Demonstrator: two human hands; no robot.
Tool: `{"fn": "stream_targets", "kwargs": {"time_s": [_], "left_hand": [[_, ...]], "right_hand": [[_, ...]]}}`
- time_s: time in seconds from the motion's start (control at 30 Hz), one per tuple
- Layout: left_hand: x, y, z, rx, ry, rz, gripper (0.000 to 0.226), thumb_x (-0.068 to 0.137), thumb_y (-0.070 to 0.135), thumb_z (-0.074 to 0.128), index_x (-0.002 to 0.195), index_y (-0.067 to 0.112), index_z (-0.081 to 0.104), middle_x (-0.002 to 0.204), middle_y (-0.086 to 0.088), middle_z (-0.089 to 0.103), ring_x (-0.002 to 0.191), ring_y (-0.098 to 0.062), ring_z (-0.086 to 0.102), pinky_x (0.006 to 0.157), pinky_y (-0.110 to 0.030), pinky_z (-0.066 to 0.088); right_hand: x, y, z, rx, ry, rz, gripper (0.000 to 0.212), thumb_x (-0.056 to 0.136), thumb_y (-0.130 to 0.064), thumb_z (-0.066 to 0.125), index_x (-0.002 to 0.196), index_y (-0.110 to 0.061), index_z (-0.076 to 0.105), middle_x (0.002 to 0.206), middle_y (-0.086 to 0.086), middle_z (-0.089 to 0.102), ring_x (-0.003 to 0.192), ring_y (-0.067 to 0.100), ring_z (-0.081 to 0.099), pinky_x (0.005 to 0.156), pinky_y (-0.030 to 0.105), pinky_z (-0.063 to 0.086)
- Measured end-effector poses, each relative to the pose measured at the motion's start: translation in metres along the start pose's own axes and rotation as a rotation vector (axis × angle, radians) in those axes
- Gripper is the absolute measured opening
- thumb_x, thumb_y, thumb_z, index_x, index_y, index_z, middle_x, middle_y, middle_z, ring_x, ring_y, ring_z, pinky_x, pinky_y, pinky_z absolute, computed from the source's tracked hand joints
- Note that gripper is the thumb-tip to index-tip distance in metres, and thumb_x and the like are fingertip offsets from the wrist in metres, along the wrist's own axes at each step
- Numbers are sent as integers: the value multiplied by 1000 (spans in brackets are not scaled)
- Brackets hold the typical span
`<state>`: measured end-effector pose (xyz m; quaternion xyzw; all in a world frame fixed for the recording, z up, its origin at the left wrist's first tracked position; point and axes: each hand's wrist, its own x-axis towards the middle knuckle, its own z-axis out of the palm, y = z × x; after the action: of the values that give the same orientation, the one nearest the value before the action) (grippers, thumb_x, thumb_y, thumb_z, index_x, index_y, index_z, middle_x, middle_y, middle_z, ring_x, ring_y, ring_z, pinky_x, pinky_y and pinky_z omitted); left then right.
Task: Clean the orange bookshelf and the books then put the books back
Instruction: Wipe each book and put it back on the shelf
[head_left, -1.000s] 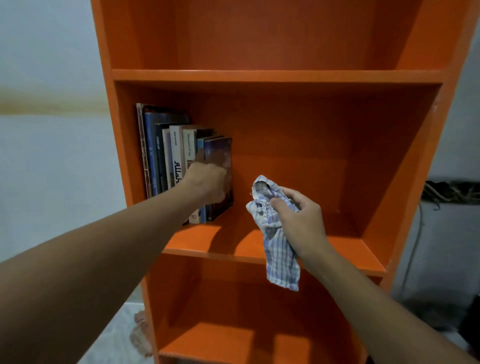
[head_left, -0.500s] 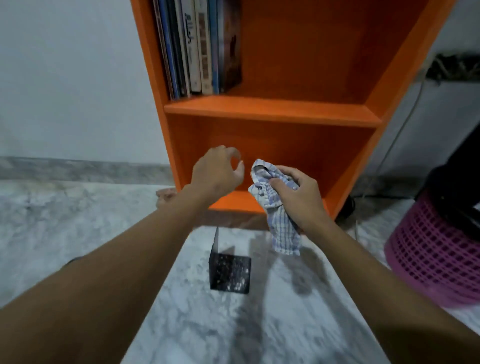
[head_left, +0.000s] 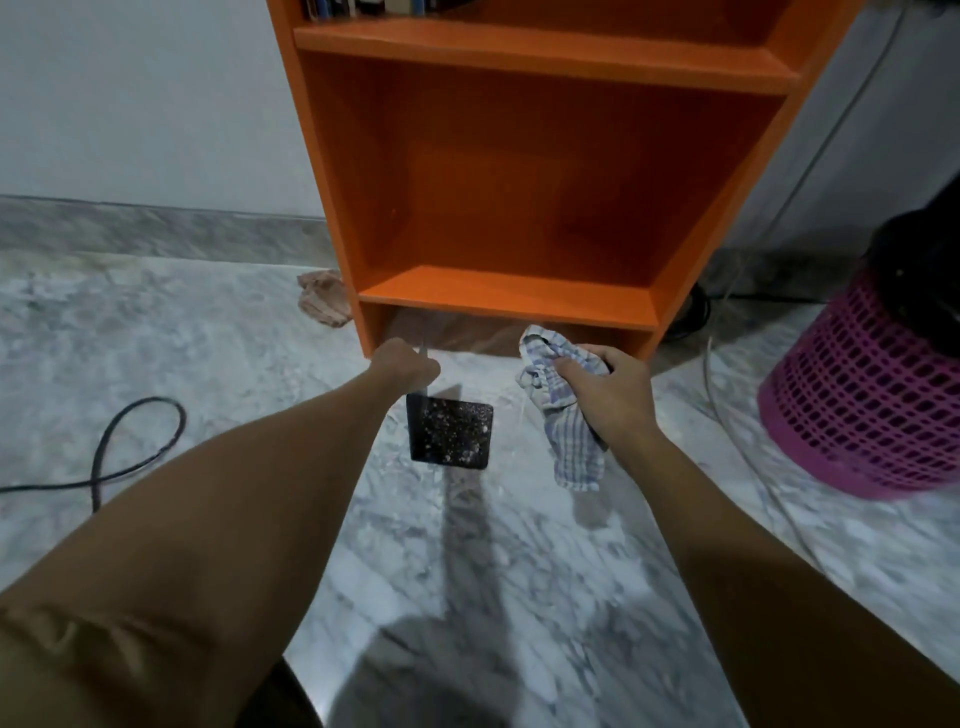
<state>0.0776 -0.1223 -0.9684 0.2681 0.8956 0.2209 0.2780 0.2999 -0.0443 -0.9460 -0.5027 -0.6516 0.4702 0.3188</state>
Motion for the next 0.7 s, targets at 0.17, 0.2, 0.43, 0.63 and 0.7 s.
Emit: {"fn": "stream_targets", "kwargs": {"time_s": [0.17, 0.2, 0.43, 0.63, 0.7], "left_hand": [[5, -14, 12, 10, -73, -72, 35, 97, 25, 48, 115, -5, 58, 103, -19, 64, 80, -28, 61, 61, -35, 55], [6, -18, 15, -13, -85, -75, 28, 97, 18, 49, 110, -5, 58, 108, -23, 64, 89, -34, 64, 70, -41, 59], [-2, -10, -5, 209, -31, 255, 31, 95, 8, 48, 122, -3, 56, 109, -23, 64, 91, -36, 64, 70, -34, 54], [-38, 26, -50, 240, -17, 524, 10, 98, 11, 47, 100, 5, 54, 89, -16, 56, 72, -24, 49, 60, -32, 38], [-57, 30, -57, 222, 31, 613, 9, 98, 11, 48, 91, 6, 52, 75, -9, 50, 62, -18, 44, 50, -26, 30]], "right_hand": [[-1, 12, 5, 35, 36, 17, 24, 80, -33, 77, 101, -21, 73, 95, -6, 73, 90, 14, 69, 85, 42, 57], [-2, 15, 8, 41, 30, 11, 24, 81, -32, 77, 101, -21, 72, 96, -7, 72, 90, 13, 68, 86, 40, 57], [-3, 24, 14, -89, -16, -106, 34, 90, -28, 69, 121, -14, 68, 117, 0, 68, 109, 17, 62, 95, 36, 52], [12, 7, 11, -322, 41, -338, 37, 97, -24, 59, 133, -15, 57, 132, 4, 56, 119, 18, 52, 99, 32, 44], [16, 0, 15, -416, 27, -407, 38, 98, -26, 57, 135, -17, 55, 134, 4, 54, 120, 19, 51, 98, 33, 45]]}}
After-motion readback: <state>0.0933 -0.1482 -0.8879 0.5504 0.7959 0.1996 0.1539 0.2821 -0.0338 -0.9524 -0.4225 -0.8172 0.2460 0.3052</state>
